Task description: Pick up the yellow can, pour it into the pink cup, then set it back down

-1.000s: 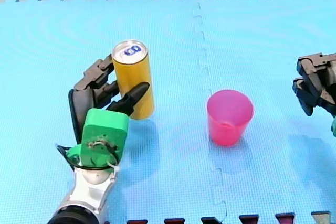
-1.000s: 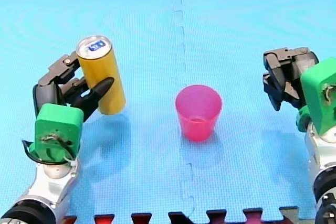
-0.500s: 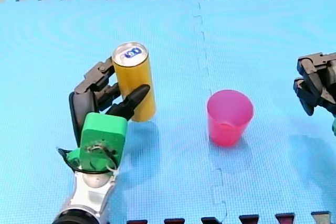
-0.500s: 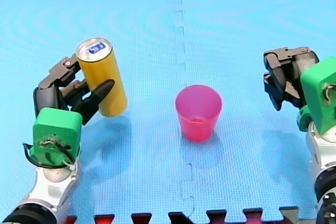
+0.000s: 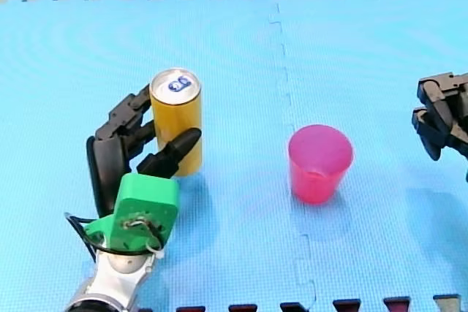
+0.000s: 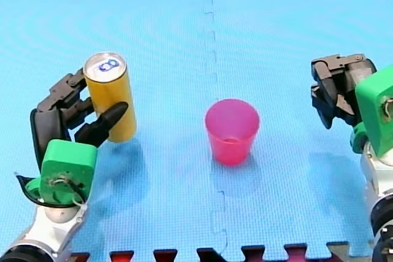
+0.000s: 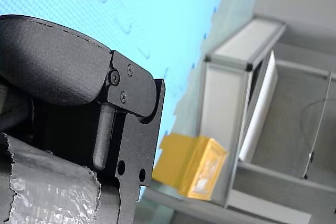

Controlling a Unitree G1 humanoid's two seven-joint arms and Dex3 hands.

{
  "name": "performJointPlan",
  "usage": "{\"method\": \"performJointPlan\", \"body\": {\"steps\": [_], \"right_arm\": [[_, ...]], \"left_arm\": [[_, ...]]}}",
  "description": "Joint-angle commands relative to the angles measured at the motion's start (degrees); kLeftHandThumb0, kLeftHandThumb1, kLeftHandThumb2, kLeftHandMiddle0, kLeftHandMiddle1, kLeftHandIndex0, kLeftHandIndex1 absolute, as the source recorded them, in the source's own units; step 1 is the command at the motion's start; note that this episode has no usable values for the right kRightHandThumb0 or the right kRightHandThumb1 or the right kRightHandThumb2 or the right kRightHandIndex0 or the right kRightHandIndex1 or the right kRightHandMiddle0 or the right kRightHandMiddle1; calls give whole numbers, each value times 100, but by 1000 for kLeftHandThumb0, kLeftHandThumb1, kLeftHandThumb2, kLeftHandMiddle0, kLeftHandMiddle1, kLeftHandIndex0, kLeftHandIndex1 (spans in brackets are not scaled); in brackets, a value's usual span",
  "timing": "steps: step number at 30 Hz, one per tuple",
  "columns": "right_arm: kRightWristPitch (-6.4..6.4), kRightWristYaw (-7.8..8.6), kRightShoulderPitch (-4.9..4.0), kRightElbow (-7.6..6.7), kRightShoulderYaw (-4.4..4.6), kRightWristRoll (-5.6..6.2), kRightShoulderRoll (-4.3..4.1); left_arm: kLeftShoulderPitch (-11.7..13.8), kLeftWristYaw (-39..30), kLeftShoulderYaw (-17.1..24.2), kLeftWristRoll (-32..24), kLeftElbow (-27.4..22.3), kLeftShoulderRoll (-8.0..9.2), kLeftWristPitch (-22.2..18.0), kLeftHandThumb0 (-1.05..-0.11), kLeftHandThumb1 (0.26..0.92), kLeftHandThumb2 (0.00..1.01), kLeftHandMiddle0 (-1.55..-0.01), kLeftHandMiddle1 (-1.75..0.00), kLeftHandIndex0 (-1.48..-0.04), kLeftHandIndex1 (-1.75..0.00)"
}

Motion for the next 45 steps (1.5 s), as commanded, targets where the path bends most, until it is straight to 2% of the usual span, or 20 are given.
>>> {"method": "performJointPlan", "body": {"steps": [1,10,19,25,32,45], "right_arm": [[23,-10,-2,-14,-24,30,-48],[96,11,-29,-16,-57,63,-109],[122,3,-47,-40,-59,61,-176],[174,100,-52,-47,-78,97,-220],[208,115,-73,-53,-84,114,-254],[270,78,-69,-38,-111,135,-287]], "left_arm": [[-4,120,-21,57,9,51,18,-355,837,2,-1262,0,-1153,0],[-11,360,-76,140,101,49,128,-363,842,2,-1255,0,-1152,0],[-35,289,-51,31,185,-64,66,-361,841,0,-1257,-1,-1155,-1],[-45,-178,129,-327,289,-207,-152,-358,841,0,-1262,-2,-1159,-2],[-88,-1160,504,-974,408,-441,-180,-354,838,0,-1273,-6,-1163,-2],[-119,-1511,676,-1106,424,-586,-198,-348,829,0,-1283,-5,-1170,-2]]}}
